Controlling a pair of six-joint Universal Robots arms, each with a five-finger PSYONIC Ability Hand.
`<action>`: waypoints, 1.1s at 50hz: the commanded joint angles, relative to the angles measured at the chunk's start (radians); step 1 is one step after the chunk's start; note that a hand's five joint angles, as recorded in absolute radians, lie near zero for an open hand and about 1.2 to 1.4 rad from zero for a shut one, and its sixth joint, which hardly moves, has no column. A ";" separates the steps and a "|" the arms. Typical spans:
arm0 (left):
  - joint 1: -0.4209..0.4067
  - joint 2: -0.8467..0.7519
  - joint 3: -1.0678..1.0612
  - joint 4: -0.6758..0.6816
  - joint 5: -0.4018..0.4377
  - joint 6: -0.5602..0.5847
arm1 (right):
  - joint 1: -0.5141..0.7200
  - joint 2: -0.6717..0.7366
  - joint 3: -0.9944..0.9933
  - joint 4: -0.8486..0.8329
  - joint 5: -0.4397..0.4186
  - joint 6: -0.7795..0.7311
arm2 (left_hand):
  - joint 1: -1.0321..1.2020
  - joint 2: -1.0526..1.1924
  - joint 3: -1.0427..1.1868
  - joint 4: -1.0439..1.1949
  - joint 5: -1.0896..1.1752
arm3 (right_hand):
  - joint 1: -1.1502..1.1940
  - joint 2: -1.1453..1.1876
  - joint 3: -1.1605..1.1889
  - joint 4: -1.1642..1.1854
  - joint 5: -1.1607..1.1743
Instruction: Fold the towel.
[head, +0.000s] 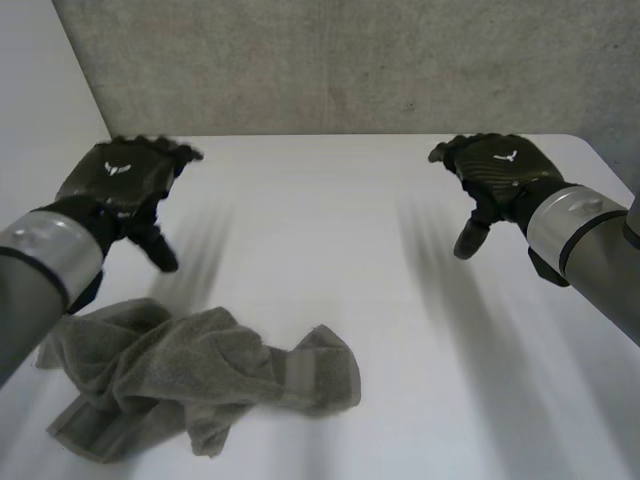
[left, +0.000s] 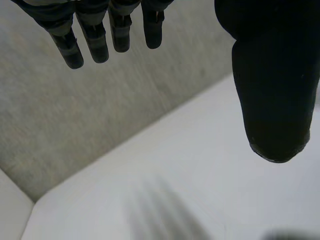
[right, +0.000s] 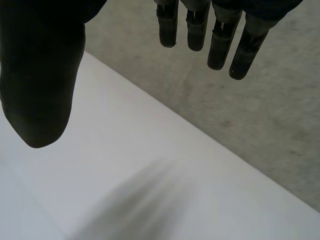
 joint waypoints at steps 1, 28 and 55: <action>0.178 0.039 -0.112 -0.152 0.185 0.127 | 0.048 0.027 0.002 0.056 -0.103 0.010 | 0.031 0.031 0.030 0.031 0.018 | -0.041 -0.070 -0.063 -0.087 -0.061; 0.496 -0.098 -0.411 -0.007 0.421 0.429 | 0.435 0.435 -0.134 0.010 -0.150 0.272 | 0.110 0.110 0.109 0.110 0.097 | 0.216 0.187 0.194 0.169 0.196; 0.314 -0.260 -0.330 0.240 0.407 0.426 | 0.461 0.495 -0.139 -0.104 -0.059 0.264 | 1.211 1.210 1.210 1.211 1.198 | 1.181 1.151 1.159 1.134 1.161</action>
